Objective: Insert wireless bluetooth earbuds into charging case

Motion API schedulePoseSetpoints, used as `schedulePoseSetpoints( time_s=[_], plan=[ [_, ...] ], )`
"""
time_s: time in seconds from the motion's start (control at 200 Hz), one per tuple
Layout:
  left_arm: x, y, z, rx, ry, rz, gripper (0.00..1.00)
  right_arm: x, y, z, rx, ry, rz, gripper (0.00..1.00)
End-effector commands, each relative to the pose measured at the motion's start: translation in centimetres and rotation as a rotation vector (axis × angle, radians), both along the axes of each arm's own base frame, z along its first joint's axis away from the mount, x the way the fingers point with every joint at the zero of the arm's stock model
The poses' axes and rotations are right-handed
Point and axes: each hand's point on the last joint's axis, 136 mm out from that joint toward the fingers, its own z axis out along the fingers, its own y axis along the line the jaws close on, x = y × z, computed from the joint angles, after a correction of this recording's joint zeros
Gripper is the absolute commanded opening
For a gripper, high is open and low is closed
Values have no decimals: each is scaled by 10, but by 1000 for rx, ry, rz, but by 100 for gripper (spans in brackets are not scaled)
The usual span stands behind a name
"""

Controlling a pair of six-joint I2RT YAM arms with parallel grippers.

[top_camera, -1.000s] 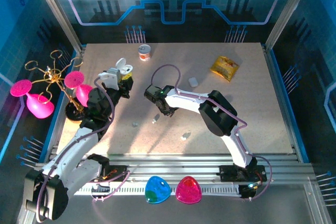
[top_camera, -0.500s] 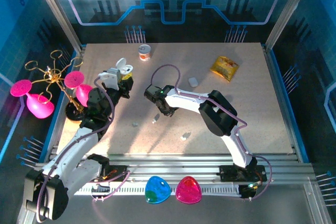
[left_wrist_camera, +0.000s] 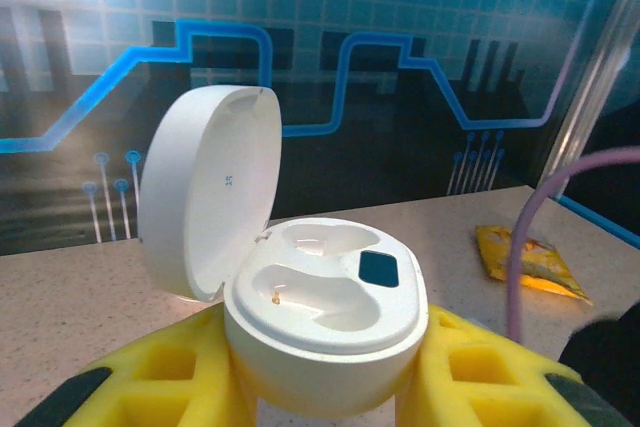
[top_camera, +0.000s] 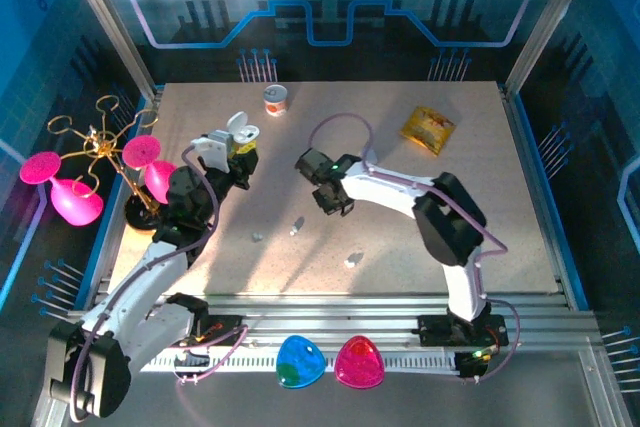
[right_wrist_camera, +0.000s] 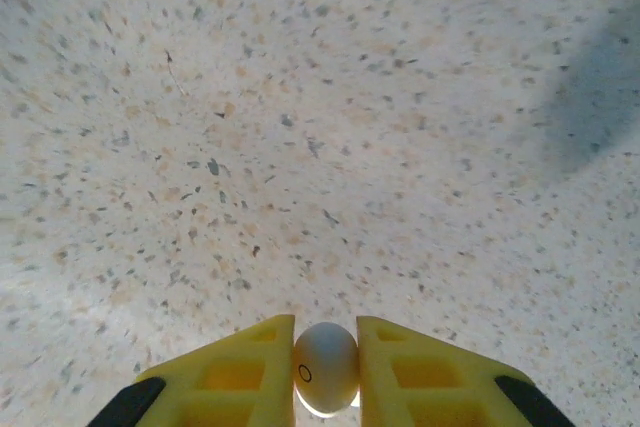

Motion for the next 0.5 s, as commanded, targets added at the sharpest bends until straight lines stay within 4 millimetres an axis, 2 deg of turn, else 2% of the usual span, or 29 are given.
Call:
schedulePoseSetpoints(
  time_s=[0.0, 0.11, 0.31, 0.495],
  plan=[
    [1, -11, 15, -21, -19, -73, 26, 6, -1, 26, 214, -13, -72, 15],
    [1, -23, 11, -36, -1, -140, 26, 9, -18, 33, 370, 2, -147, 16],
    [-1, -48, 7, -45, 16, -275, 25, 9, -40, 26, 655, 96, -253, 16],
    [-6, -68, 2, -24, 22, -364, 25, 7, -52, 26, 748, 128, -285, 17]
  ],
)
